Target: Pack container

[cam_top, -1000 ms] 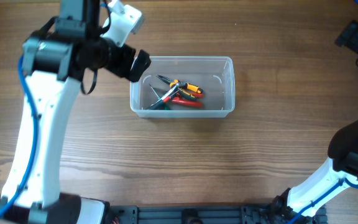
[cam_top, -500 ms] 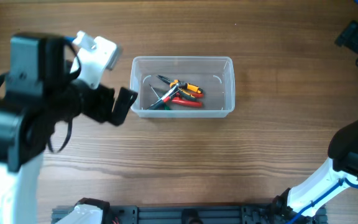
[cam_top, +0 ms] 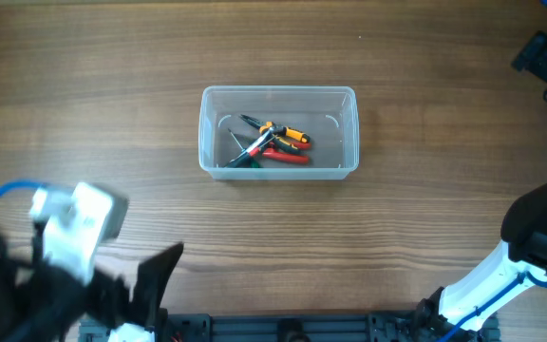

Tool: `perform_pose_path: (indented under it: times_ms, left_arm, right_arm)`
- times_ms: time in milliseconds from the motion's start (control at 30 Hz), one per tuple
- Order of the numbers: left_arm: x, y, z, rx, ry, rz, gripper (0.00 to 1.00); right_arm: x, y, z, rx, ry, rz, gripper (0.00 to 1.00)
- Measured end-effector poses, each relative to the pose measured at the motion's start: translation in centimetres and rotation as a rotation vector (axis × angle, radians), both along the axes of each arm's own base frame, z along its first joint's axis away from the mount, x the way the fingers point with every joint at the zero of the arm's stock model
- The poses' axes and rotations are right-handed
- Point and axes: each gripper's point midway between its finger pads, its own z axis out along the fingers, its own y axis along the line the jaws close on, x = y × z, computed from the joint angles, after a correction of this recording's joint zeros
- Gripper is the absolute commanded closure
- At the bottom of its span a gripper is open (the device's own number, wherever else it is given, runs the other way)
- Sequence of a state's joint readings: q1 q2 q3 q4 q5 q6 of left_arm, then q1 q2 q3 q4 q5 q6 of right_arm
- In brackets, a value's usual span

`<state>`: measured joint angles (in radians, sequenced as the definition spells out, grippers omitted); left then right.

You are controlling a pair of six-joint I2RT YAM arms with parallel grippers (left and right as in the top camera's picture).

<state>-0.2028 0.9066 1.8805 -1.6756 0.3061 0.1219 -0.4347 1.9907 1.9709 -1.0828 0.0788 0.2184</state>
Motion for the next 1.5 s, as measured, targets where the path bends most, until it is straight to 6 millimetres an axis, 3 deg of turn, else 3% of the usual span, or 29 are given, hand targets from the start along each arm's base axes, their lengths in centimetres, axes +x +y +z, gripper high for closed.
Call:
perform_pose_path:
  times_ms: [300, 533, 1167, 1500]
  left_arm:
    - [-6.5, 2.1, 1.4, -0.139, -0.149, 0.127, 0.0]
    - [-8.5, 2.9, 1.6, -0.186, -0.202, 0.165, 0.0]
    - [-8.2, 2.9, 1.9, -0.195, -0.214, 0.177, 0.0]
    - [-2.1, 3.1, 1.8, -0.186, -0.288, 0.273, 0.0]
  right_arm:
    - [0.0, 0.0, 0.0, 0.0, 0.0, 0.0, 0.0]
    - [0.0, 0.0, 0.0, 0.0, 0.0, 0.0, 0.0]
    - [0.0, 0.0, 0.0, 0.0, 0.0, 0.0, 0.0]
    - [0.0, 0.0, 0.0, 0.001, 0.001, 0.0, 0.0]
